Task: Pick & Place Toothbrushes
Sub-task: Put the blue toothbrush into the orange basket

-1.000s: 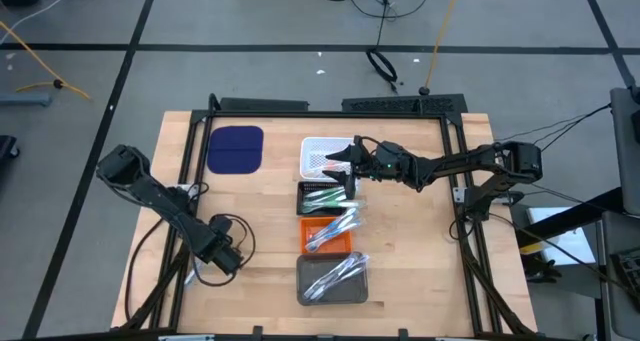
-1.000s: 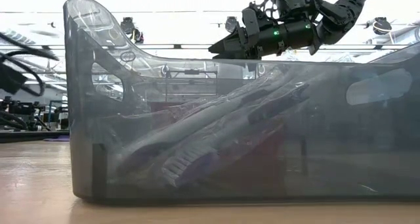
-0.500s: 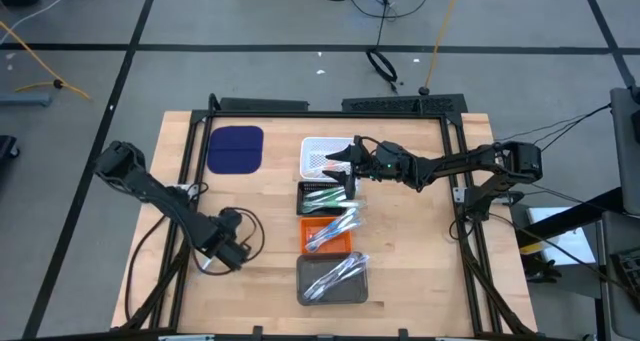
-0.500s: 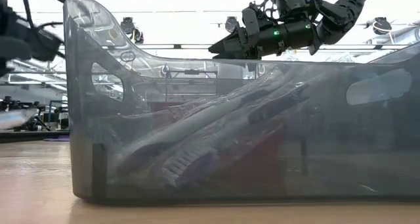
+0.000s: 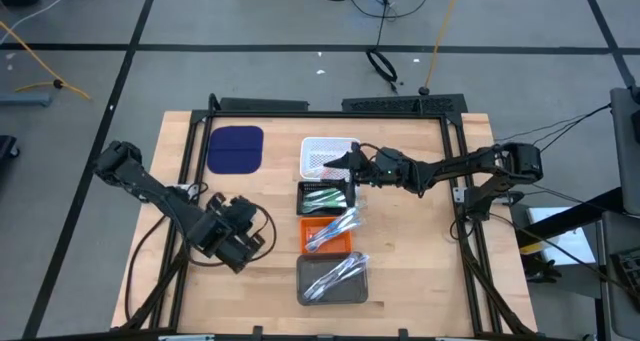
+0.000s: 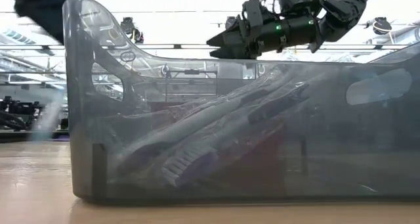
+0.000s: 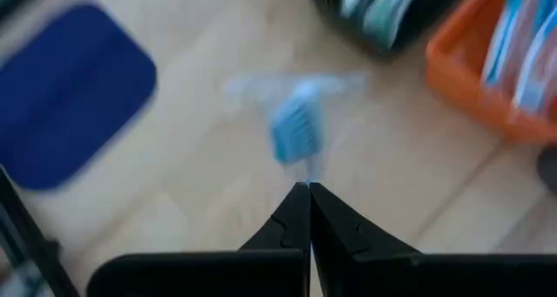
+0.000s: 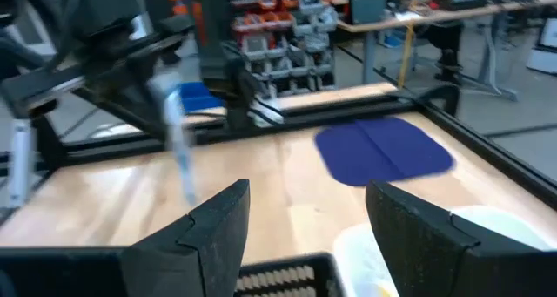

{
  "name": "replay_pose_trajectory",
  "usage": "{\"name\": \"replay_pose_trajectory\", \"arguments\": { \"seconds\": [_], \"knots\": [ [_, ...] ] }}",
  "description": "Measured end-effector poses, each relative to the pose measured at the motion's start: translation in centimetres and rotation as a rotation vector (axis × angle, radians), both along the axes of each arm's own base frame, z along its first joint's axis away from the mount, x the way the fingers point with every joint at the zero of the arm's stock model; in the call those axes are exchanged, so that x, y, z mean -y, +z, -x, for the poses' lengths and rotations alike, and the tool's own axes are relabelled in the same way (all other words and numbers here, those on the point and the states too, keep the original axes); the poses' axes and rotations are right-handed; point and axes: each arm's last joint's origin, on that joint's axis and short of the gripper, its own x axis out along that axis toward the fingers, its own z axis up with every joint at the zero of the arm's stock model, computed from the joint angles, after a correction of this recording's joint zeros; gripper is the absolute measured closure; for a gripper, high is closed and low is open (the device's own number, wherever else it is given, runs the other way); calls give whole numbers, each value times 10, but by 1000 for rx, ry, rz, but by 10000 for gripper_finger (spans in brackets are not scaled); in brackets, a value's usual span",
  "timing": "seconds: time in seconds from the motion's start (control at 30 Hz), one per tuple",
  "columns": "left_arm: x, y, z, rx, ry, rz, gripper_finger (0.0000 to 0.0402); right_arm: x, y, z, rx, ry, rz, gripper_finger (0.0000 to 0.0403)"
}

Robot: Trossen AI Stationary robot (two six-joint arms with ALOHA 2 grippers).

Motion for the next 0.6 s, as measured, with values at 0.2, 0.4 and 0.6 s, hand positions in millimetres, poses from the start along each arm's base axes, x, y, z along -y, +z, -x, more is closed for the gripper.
{"name": "replay_pose_trajectory", "arguments": {
  "seconds": [0.2,0.4,0.6],
  "knots": [
    [-4,27,-13,90,-109,-140,401,-25,8,-3,80,79,10,181],
    [-9,47,-26,143,-194,-242,401,-42,14,-4,143,127,40,181],
    [-18,50,-33,113,-206,-235,401,-43,10,-4,100,130,53,181]
  ]
}}
